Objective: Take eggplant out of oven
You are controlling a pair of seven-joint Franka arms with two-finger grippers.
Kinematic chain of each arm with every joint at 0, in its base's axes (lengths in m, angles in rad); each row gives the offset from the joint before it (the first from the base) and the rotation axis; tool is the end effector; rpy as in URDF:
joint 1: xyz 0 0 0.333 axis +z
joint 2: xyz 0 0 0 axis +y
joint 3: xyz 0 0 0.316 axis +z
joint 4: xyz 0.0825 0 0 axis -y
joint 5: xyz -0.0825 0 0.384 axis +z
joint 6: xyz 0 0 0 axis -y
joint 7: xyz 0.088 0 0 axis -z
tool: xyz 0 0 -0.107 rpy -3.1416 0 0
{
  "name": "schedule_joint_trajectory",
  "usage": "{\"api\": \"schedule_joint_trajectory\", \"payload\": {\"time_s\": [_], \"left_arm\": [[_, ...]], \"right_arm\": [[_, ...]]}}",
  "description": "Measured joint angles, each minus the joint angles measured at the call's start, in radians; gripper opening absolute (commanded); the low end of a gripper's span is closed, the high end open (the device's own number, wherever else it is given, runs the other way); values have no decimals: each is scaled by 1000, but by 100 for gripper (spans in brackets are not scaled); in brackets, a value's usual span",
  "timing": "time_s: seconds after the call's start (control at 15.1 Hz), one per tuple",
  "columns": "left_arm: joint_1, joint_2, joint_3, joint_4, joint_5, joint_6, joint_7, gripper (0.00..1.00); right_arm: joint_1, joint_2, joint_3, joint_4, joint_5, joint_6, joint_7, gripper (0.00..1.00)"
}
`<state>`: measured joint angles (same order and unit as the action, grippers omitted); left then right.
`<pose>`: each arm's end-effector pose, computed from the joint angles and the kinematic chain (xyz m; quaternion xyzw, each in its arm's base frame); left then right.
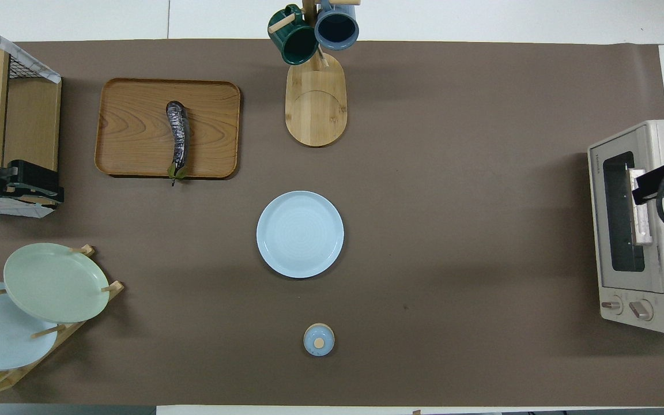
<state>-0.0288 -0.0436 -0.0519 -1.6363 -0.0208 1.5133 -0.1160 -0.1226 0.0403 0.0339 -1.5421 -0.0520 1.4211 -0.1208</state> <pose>0.5316 -0.0459 0.6127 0.9990 0.0175 -0.0404 0.0053 0.5470 -0.0552 0.6039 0.9963 0.0142 -0.0827 0.0167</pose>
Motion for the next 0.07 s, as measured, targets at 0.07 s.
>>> {"api": "schedule_joint_trajectory", "payload": {"time_s": [0.07], "left_arm": [[0,0,0,0,0,0,0,100]], "right_arm": [[0,0,0,0,0,0,0,100]]}}
